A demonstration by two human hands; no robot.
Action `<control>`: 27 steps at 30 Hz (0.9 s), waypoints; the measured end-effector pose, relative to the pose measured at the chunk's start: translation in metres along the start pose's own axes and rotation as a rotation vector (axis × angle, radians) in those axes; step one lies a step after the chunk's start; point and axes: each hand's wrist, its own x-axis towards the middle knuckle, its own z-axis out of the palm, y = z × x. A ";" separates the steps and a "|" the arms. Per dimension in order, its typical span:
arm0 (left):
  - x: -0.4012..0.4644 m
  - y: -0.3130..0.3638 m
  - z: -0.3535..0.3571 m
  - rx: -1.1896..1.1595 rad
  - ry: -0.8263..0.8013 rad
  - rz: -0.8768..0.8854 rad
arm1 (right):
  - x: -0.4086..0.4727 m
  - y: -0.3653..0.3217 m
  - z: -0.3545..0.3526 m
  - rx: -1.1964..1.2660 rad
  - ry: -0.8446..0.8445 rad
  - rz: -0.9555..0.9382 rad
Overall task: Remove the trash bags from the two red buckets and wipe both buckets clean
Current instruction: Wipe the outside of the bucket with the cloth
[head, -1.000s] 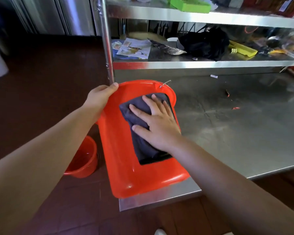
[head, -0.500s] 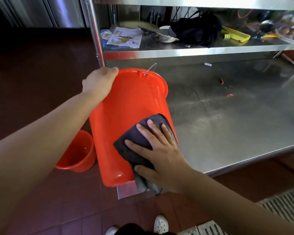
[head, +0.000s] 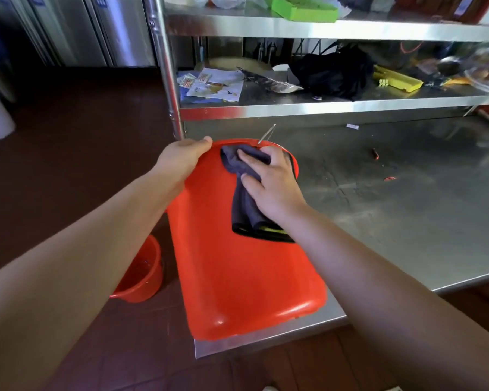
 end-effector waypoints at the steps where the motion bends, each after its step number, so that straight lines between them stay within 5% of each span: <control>1: 0.000 -0.002 0.004 -0.016 0.004 0.005 | 0.004 0.003 -0.002 0.019 0.021 0.009; 9: 0.000 -0.014 -0.001 -0.032 -0.083 0.088 | -0.039 0.001 -0.010 -0.212 -0.110 -0.120; 15: -0.005 -0.004 -0.002 0.340 0.071 0.186 | -0.118 -0.006 -0.021 -0.239 -0.297 -0.245; 18: -0.014 0.023 0.016 0.373 -0.001 0.308 | -0.146 -0.014 -0.022 -0.225 -0.318 -0.293; 21: -0.017 0.033 0.033 0.493 -0.122 0.271 | -0.157 -0.025 -0.014 -0.258 -0.282 -0.332; 27: -0.008 0.028 0.020 0.542 -0.081 0.180 | -0.117 -0.022 -0.008 -0.163 -0.263 -0.280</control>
